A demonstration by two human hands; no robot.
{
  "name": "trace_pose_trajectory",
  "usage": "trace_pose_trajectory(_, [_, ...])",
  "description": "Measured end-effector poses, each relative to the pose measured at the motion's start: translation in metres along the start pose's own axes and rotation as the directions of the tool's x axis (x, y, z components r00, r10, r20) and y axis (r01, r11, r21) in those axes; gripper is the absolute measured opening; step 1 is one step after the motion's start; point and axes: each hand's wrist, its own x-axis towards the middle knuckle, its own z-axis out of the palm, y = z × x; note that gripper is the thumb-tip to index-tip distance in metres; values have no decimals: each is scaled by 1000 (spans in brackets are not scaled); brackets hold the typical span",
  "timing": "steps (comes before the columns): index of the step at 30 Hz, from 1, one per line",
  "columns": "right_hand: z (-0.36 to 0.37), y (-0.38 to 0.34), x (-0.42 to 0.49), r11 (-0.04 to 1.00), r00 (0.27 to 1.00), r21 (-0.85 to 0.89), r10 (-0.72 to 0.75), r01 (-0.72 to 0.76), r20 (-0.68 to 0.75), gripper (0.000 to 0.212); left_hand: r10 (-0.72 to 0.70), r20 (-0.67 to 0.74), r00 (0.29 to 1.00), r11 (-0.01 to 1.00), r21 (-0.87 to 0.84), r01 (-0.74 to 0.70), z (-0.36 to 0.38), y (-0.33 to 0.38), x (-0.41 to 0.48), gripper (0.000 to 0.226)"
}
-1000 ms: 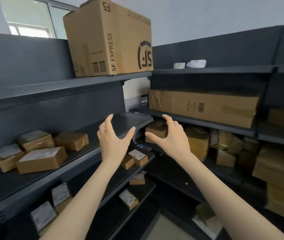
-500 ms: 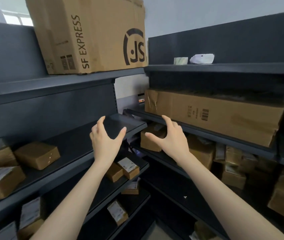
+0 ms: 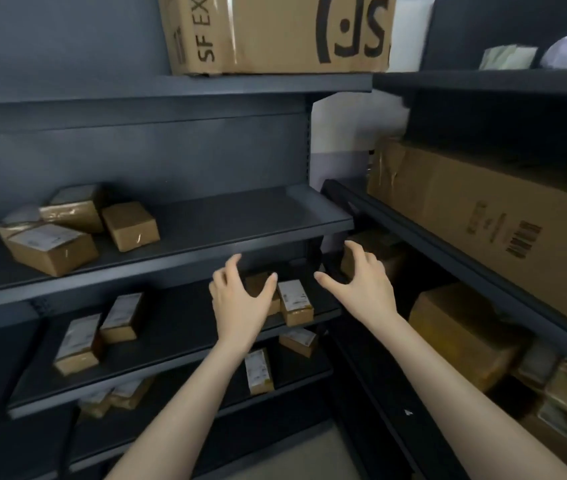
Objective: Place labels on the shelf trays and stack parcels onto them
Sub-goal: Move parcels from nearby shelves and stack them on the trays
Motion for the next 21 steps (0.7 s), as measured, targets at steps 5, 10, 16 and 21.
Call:
trace_pose_trajectory(5, [37,39,11,1000,992,-12,6,-5,128,83,-144,35,989,988,69,141,42,-33,-14,70])
trace_pose_trajectory(10, [85,78,37,998,980,-39,57,-50,192,83,-217,66,974,966,154,205,87,-68,7,70])
trace_pose_trajectory(16, [163,109,78,995,966,-74,80,-63,245,85,-266,88,960,947,207,244,150,-119,54,70])
trace_pose_trajectory(21, [247,120,105,993,941,-101,95,-66,325,84,-336,125,933,903,323,282,199,-170,95,72])
